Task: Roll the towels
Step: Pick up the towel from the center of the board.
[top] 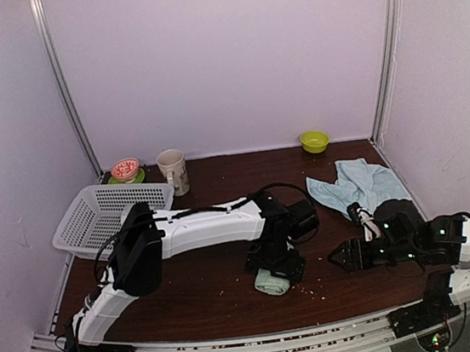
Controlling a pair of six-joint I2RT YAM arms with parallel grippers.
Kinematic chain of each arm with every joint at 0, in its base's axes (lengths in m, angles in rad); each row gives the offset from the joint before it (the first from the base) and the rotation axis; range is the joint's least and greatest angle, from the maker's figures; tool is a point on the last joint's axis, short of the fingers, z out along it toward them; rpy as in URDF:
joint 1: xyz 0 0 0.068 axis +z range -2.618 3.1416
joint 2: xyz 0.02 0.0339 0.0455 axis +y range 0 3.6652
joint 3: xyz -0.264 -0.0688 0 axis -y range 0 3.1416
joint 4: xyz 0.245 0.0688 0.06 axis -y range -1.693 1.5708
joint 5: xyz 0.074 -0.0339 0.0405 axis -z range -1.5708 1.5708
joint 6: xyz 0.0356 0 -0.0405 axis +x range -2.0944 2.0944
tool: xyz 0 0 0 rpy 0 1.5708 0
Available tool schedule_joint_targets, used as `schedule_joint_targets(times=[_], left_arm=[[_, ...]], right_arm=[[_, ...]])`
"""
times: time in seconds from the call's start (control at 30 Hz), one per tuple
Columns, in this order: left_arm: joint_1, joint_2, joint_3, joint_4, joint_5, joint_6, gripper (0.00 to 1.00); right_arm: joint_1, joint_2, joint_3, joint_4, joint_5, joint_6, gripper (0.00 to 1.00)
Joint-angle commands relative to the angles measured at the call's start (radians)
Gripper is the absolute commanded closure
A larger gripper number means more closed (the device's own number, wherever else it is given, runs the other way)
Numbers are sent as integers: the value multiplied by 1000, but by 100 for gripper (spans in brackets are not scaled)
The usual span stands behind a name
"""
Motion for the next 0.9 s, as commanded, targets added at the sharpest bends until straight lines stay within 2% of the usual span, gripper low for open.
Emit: schedule_joint_targets(times=[0.0,0.13,0.33,0.57,0.77,0.87], left_arm=[[6,28,-29,18,26,17,8],[6,36,-42,14,39,20,16],[6,36,-54,15,42,24,40],[7,11,-61,13,20,21,71],[32,-94,-64,-43,-83,21,100],[68,-190,-86,-72,-153,33,100]], right_arm=[[0,5,4,25,14,0,30],[-1,7,8,22,17,-6,30],[-3,11,8,21,19,-11,30],[-4,12,14,15,20,-16,30],[-6,12,32,5,23,-24,30],[-7,14,49,-2,30,-30,30]])
